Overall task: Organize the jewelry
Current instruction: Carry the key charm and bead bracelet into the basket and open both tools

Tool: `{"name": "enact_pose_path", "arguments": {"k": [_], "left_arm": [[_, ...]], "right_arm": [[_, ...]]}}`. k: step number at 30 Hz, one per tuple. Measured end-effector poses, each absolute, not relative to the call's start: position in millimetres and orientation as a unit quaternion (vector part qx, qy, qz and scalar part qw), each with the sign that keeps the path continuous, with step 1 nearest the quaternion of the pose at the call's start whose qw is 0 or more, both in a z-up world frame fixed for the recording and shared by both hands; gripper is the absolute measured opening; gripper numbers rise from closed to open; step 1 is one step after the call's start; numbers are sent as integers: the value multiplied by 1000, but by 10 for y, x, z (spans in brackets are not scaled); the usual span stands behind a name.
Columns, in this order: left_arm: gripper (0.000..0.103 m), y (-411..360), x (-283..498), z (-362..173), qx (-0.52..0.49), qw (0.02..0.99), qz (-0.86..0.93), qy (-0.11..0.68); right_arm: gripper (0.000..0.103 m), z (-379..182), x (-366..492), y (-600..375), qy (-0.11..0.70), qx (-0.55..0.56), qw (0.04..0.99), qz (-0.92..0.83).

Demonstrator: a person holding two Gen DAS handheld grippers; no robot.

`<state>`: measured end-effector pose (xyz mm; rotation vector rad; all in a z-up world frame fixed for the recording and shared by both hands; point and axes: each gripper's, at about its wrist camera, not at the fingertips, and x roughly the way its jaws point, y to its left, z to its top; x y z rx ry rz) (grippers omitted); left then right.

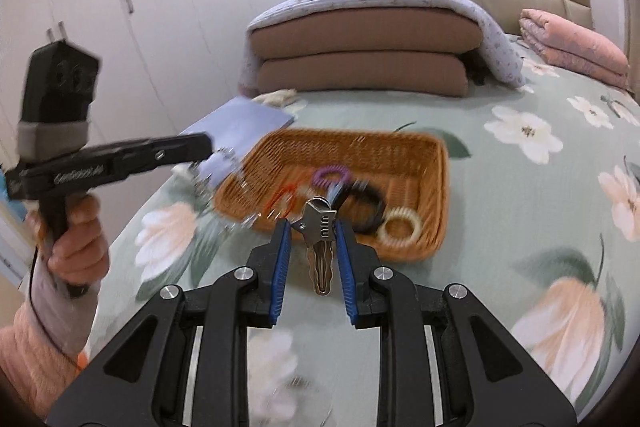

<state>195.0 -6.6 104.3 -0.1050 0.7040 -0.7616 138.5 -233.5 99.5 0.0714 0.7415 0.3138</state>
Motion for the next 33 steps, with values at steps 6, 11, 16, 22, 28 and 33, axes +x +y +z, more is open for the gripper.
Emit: {"name": "enact_pose_path", "arguments": {"k": [6,11,16,22,28,33], "left_arm": [[4,-81,2265,855,-58,879,-327,342],[4,-77,2464,493,-57,879,-297,370],[4,-61,2603,245,-53,877,-274,392],[36,-64,2464,162,-29,867,-288,406],[54,22,2364,201,-42,868,-292,399],[54,33,2116,240,-27,863,-320,389]], "right_arm": [[22,819,2211,-2479,406,72,904,114],[22,476,2684,-2589,441,84,891,75],[22,174,2905,-2587,464,67,881,57],[23,-26,2982,-2594,477,76,874,54],[37,-116,2977,-2659,484,113,866,61],[44,18,2742,-2674,464,139,870,89]]}}
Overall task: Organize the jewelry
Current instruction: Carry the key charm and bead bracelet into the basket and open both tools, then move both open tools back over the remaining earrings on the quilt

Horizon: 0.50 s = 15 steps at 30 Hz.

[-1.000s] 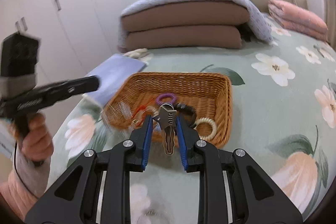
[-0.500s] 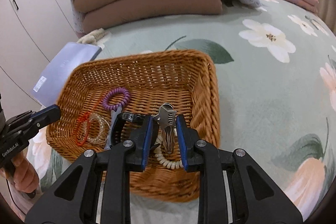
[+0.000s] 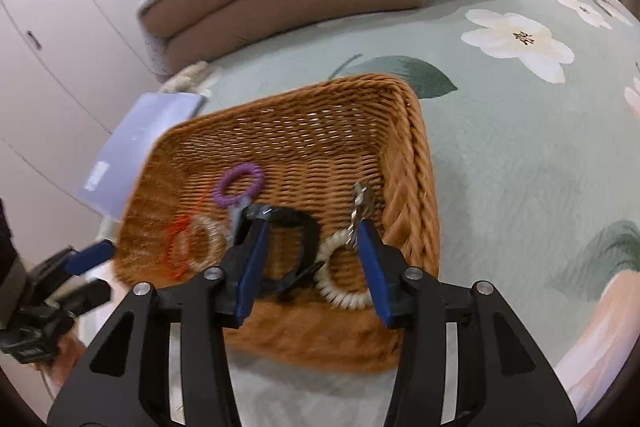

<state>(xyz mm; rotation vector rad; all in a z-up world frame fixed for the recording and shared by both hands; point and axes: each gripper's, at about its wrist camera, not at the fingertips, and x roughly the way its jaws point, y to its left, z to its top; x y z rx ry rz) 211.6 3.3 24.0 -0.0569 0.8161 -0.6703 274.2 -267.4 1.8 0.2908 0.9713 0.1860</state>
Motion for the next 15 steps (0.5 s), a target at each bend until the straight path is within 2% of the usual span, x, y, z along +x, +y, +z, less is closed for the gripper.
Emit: {"name": "enact_pose_path", "arguments": {"k": [3,5,7,15], "left_arm": [[54,-6,1847,235,0,859,-342,382],[54,-61,1663,191,25,854,-352,382],[54,-116,1539,139,45,855,-350,381],[54,-478,1696,-330,71,841,-305,442]], "right_arm": [[55,122,2432,-2655,445,135,880,101],[72,178,2143,-2638,431,123,889,96],[80,213,1861,-2659,415,120,898,87],[82,90,1022,-2755,383,118,913,79]]}}
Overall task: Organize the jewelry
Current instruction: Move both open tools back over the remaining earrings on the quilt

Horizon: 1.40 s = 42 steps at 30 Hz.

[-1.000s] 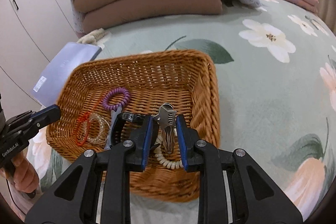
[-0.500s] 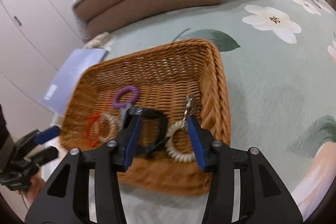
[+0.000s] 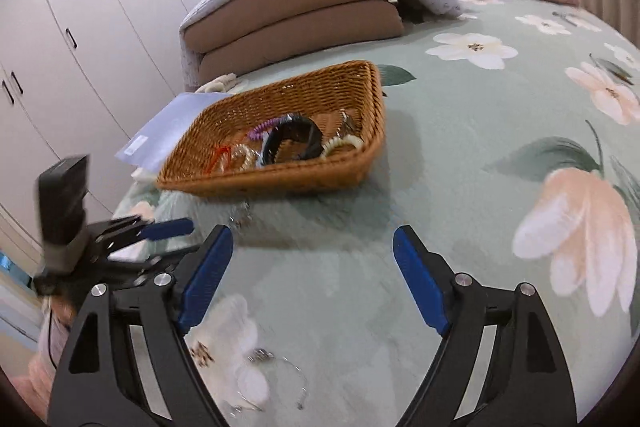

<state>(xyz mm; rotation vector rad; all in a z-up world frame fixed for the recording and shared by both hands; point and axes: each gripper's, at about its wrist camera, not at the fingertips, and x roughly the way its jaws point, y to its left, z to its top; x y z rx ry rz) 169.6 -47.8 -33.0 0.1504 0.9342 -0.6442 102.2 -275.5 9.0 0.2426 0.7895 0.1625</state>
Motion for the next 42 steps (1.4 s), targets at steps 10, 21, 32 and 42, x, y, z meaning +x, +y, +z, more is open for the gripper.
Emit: {"name": "enact_pose_path", "arguments": {"k": [10,21,32,42], "left_arm": [[25,-621,1825,-558,90,847,-255,458],[9,-552,1560,-23,33,858,-313,406],[9,-337,1671,518,6,883,-300,360],[9,-198,2302,236,3,898,-249,363]], "right_arm": [[82,-112,902,-2790,373,112,916,93],[82,-68,807,-2833,352,121,924,89],[82,6,759,-2793,337,91,935,69],[82,-216,669,-2855,325,84,940,64]]}}
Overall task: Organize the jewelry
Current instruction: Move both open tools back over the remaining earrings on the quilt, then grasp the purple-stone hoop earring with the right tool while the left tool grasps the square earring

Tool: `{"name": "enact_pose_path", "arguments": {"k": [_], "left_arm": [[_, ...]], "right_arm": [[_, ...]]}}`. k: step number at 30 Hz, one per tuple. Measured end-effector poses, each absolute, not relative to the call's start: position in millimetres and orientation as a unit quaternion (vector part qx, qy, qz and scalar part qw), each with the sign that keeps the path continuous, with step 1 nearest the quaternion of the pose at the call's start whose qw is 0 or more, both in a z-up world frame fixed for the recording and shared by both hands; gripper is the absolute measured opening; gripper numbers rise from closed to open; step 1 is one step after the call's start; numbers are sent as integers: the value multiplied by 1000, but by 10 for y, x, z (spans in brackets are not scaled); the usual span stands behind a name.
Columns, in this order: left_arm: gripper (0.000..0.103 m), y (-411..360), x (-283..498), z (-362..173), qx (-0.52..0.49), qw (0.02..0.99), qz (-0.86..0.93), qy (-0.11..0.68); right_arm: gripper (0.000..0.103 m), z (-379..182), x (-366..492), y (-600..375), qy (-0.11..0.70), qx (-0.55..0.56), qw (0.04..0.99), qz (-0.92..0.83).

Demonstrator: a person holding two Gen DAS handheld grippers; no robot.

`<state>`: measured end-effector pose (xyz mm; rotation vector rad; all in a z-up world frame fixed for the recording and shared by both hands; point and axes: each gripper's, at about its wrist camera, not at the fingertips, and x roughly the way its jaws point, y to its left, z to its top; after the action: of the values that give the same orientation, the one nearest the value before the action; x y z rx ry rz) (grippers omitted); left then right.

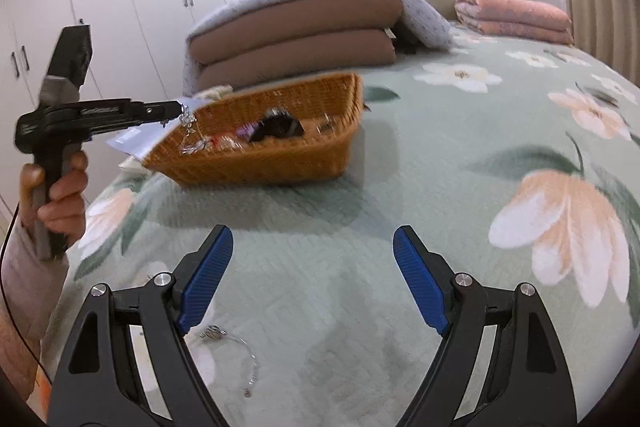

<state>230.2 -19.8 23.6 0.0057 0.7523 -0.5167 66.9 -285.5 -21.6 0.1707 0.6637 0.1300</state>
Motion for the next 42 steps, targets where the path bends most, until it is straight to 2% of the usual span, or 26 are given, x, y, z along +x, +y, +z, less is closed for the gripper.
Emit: {"name": "enact_pose_path", "arguments": {"k": [7,9,11,13,14,19,22,28,31,33,34,35,36,42], "left_arm": [[10,-68,2631,-84,5,898,-215,385],[20,-68,2620,-151,8,892,-208,401],[39,-92,2544,-112,9,896,-205,395],[50,-107,2409,-5,10,904,-207,373],[52,-97,2358,40,8,908,-205,365],[52,76,1864,278,-21,921,-187,340],[52,248,1424,252,-58,913,-180,361],[52,446,533,214,-58,895,-187,401],[52,501,191,243,-59,889,-213,402],[52,540,44,239,-59,886,-228,399],[52,540,-1,238,-58,883,-242,398],[52,530,-42,237,-49,878,-256,401],[52,518,-78,240,-38,878,-262,398],[52,467,57,146,-35,871,-287,397]], "right_arm": [[82,-374,733,-2798,349,103,924,119],[82,-453,753,-2805,363,106,917,126],[82,-479,736,-2844,365,118,913,136],[82,-447,713,-2871,356,124,915,142],[83,-427,701,-2875,351,124,917,142],[84,-315,577,-2840,326,91,936,100],[84,-168,480,-2831,308,83,945,73],[84,-92,154,-2766,370,152,915,54],[83,-17,-109,-2482,395,121,910,45],[80,16,-162,-2372,412,130,901,43],[75,30,-175,-2334,421,146,894,47],[65,35,-171,-2297,428,154,889,45],[61,46,-181,-2265,432,163,886,40],[59,29,-7,-1981,455,170,873,45]]}}
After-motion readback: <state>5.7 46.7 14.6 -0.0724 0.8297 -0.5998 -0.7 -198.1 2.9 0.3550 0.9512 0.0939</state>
